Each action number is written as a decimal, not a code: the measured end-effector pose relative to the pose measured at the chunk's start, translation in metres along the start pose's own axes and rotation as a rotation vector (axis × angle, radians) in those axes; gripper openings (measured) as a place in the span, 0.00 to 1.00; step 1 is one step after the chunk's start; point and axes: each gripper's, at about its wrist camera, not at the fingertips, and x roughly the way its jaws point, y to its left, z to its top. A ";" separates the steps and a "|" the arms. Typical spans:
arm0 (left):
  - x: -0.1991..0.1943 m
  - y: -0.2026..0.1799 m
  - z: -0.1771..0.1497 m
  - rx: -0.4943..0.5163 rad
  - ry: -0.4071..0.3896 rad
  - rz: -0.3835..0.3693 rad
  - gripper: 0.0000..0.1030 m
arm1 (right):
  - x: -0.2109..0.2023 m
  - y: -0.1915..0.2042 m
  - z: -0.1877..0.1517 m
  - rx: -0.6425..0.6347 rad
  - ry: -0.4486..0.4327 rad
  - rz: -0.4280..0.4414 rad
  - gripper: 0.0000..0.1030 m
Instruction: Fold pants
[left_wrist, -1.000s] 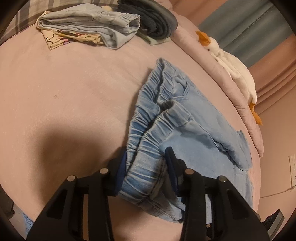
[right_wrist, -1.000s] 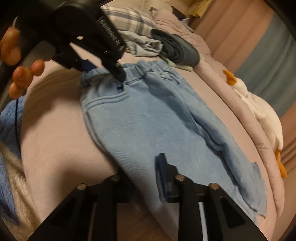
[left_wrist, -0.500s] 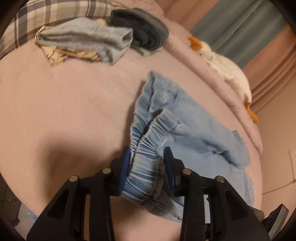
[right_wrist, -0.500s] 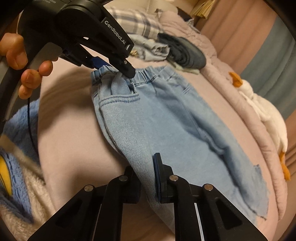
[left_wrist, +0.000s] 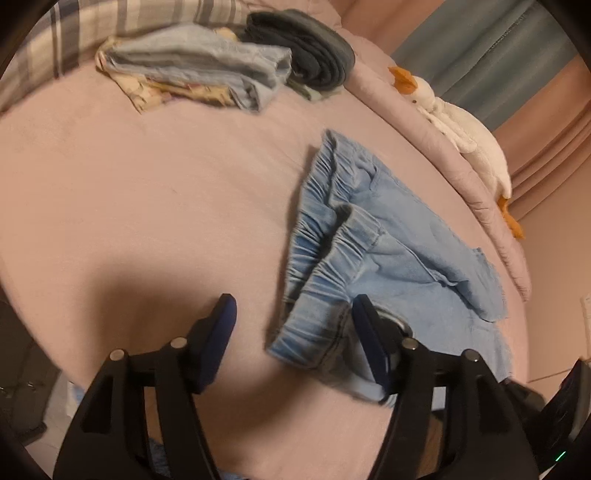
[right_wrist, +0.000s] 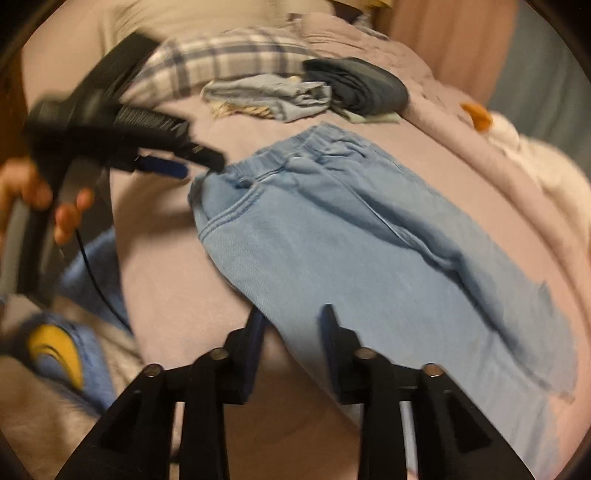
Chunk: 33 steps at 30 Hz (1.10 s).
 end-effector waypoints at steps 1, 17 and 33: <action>-0.004 0.001 0.001 0.003 -0.017 0.025 0.63 | -0.003 -0.006 -0.001 0.031 -0.005 0.014 0.40; 0.001 -0.074 -0.012 0.336 -0.059 -0.029 0.63 | 0.036 -0.063 -0.013 0.324 0.113 -0.108 0.41; 0.031 -0.079 -0.049 0.539 0.088 0.006 0.63 | 0.014 -0.104 -0.037 0.435 0.102 -0.146 0.41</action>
